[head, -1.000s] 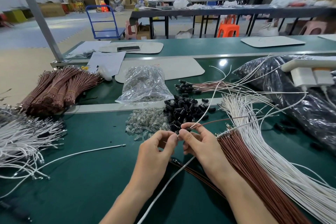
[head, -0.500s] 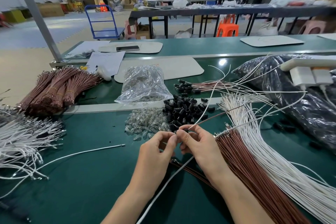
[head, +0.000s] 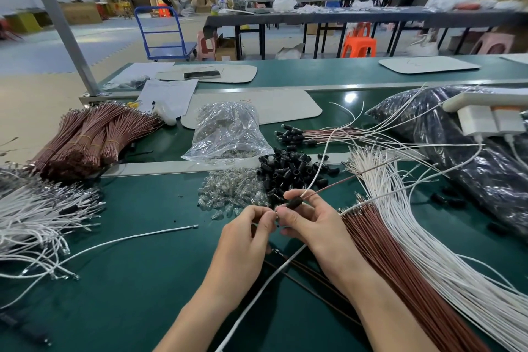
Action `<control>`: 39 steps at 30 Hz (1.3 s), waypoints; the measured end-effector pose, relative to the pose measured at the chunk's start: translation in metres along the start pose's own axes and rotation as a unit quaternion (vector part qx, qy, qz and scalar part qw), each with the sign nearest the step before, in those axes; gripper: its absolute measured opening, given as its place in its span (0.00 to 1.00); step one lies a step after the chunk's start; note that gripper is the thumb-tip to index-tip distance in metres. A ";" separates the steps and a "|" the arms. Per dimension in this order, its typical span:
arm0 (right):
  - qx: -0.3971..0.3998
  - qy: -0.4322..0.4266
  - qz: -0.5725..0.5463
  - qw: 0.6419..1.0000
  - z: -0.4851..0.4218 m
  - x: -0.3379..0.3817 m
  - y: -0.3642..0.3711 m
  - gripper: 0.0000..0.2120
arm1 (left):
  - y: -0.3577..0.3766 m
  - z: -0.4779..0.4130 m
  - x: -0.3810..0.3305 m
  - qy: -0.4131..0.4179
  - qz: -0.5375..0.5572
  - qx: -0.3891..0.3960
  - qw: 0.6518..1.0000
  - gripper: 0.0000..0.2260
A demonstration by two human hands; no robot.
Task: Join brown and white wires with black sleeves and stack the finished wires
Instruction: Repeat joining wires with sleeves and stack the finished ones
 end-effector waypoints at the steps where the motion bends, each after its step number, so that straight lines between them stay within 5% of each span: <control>1: 0.001 -0.002 0.005 1.000 0.000 0.001 0.000 0.11 | 0.000 0.000 -0.001 -0.002 0.008 0.004 1.000 0.08; 11: -0.027 -0.002 -0.022 0.999 0.000 0.005 -0.005 0.12 | -0.002 0.001 0.000 -0.023 0.068 0.012 0.997 0.12; 31: -0.012 -0.014 0.007 1.000 0.000 0.006 -0.002 0.12 | -0.008 0.003 -0.006 0.025 0.020 -0.023 0.999 0.03; 39: -0.011 -0.016 -0.021 1.000 0.001 0.009 0.003 0.11 | -0.002 0.000 -0.002 -0.024 0.078 0.030 0.996 0.05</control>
Point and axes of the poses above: each hand's wrist, its own z-axis away from the middle knuckle, its own y-axis out of the palm, x = y × z, the point moved 10 cm from there along -z, towards the middle knuckle, and after that the axes turned 13 degrees about -y, right-handed, at the moved point
